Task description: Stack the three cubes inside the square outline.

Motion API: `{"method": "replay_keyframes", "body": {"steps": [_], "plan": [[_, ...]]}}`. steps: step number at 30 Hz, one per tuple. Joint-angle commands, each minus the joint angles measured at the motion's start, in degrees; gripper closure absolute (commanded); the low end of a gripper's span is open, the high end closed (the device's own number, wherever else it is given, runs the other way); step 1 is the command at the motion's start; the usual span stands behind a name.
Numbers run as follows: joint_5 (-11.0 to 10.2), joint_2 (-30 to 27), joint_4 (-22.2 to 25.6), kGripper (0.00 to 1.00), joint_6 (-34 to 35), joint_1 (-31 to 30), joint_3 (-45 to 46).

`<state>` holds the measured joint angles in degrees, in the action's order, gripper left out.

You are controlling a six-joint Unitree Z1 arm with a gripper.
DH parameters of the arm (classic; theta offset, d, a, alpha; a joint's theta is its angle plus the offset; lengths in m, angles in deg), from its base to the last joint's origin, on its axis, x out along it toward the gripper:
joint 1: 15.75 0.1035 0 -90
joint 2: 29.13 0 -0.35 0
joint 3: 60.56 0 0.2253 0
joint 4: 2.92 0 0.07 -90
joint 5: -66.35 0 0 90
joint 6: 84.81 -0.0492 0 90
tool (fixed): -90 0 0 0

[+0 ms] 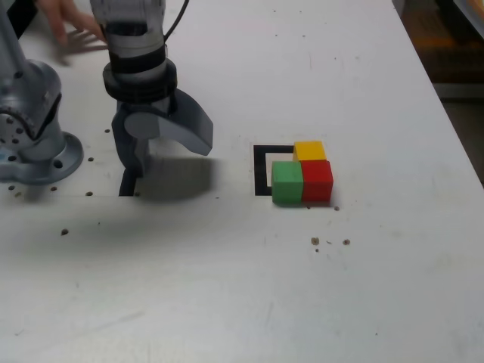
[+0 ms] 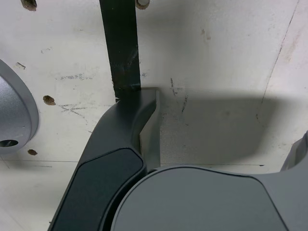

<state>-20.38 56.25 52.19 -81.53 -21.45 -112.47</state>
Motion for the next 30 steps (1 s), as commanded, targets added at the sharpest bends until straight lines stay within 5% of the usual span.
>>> {"method": "replay_keyframes", "body": {"steps": [1, 9, 30], "plan": [[-0.20, -0.50, 0.17, 0.00, 0.04, 0.08, -0.15], [-0.32, -0.34, 1.83, 0.00, 0.15, 0.08, -3.08], [-1.97, 13.22, 21.99, 0.00, -8.45, 7.05, -34.69]]}}
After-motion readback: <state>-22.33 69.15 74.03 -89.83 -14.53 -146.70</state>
